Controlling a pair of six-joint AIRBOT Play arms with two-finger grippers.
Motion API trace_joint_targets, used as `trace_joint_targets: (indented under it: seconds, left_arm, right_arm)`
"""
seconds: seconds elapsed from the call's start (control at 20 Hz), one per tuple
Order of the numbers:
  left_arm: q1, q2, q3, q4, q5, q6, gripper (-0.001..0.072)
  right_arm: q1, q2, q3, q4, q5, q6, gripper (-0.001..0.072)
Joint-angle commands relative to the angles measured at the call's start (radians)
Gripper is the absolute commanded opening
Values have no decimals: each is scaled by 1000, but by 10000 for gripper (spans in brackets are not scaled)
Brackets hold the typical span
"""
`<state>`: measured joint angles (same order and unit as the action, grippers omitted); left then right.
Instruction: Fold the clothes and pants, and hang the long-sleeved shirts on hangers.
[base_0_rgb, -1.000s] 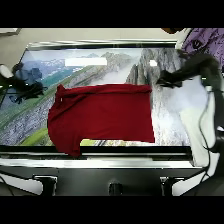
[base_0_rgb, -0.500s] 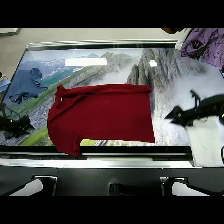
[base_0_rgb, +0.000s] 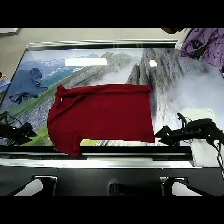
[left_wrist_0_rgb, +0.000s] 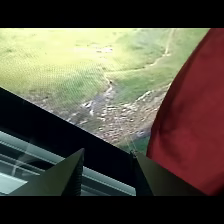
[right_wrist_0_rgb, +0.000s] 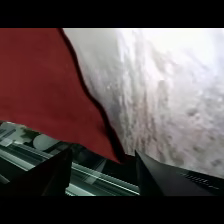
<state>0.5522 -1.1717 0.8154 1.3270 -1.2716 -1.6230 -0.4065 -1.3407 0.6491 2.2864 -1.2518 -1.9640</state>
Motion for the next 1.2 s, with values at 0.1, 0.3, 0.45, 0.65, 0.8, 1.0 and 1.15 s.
trace_joint_targets:
  seconds: [0.1,0.3,0.45,0.65,0.8,1.0,1.15]
  left_arm:
    - [1,3,-4,-8,0,-44,652]
    - [3,2,-15,-156,27,174,670]
    - [3,2,-80,-326,115,322,670]
    - [3,-18,-166,-450,200,424,670]
    - [1,-63,-177,-449,200,439,670]
    - [3,-68,-176,-437,190,437,666]
    - [1,-78,-177,-443,188,438,643]
  right_arm:
    - [121,-3,-45,29,111,-8,438]
    - [155,7,-45,32,126,-7,27]
    - [155,47,-43,32,127,-2,29]
    - [155,97,-44,31,123,18,29]
    - [155,120,-43,32,122,33,29]
    - [155,122,-44,32,93,51,29]
    - [155,122,-43,32,90,51,29]
